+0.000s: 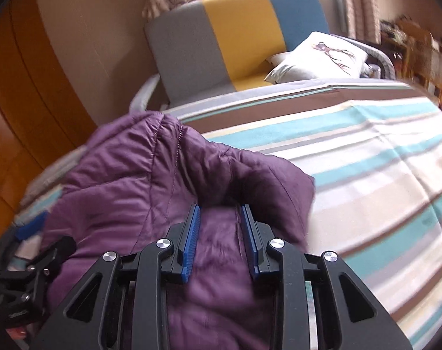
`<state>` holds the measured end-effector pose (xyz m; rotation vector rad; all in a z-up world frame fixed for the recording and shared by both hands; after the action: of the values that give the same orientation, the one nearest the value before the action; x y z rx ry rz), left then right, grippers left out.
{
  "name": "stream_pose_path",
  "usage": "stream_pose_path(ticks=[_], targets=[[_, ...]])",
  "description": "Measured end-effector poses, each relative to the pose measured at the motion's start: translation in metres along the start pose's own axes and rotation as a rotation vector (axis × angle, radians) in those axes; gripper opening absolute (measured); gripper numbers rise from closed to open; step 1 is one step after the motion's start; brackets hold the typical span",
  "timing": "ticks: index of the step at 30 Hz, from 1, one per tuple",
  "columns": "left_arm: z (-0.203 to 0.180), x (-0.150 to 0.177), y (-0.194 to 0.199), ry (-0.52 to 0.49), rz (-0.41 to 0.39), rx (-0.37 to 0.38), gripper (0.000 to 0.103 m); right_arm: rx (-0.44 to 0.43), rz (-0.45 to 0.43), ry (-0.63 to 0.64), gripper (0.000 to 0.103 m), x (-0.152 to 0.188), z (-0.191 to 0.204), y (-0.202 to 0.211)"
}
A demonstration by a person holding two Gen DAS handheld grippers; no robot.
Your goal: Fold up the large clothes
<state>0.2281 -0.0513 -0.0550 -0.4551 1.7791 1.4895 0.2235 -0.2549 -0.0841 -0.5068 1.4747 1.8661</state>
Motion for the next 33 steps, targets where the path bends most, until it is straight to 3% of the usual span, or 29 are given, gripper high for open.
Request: stream_pose_path(ticks=[2,5,8,11,15,18,20,24,27,30,33], targets=[[0.007,0.006,0.010,0.035,-0.016,-0.005,0.090,-0.031,-0.031,0.001,0.028,0.006,0.001,0.022],[0.015,0.014,0.016,0.064,-0.031,-0.023,0.091,0.000,-0.017,0.052,0.028,0.019,0.006,0.032],[0.017,0.024,-0.002,0.060,0.030,-0.016,0.093,0.043,0.033,0.068,0.028,0.027,0.002,0.017],[0.021,0.031,-0.022,0.082,0.092,0.006,0.095,0.022,0.057,0.019,0.028,0.032,-0.009,0.002],[0.021,0.029,-0.020,0.078,0.096,0.003,0.095,0.030,0.064,0.036,0.028,0.027,-0.006,0.005],[0.023,0.025,-0.007,0.073,0.088,-0.017,0.098,-0.007,0.033,0.011,0.041,0.020,-0.006,0.026],[0.025,0.022,0.004,0.089,0.073,-0.016,0.100,-0.031,-0.007,-0.017,0.063,0.017,-0.008,0.046],[0.040,0.023,0.024,0.153,0.041,0.069,0.101,-0.058,-0.006,-0.028,0.064,0.017,-0.017,0.066],[0.054,0.026,0.018,0.226,0.084,0.135,0.101,-0.133,0.052,-0.114,0.064,0.022,-0.029,0.060],[0.062,0.029,0.008,0.280,0.136,0.184,0.101,-0.144,0.117,-0.128,0.067,0.026,-0.032,0.046],[0.056,0.026,0.001,0.253,0.162,0.190,0.101,-0.147,0.148,-0.121,0.076,0.022,-0.033,0.033]])
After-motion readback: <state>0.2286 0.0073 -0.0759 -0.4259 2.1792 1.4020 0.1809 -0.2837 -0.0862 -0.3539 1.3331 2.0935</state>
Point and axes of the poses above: each gripper's, at about its wrist camera, not at the fingertips, and y roughly against the way its jaws point, z to its left, x to its underside, the point moved 3 cm from there along -y, roughly the way its jaws point
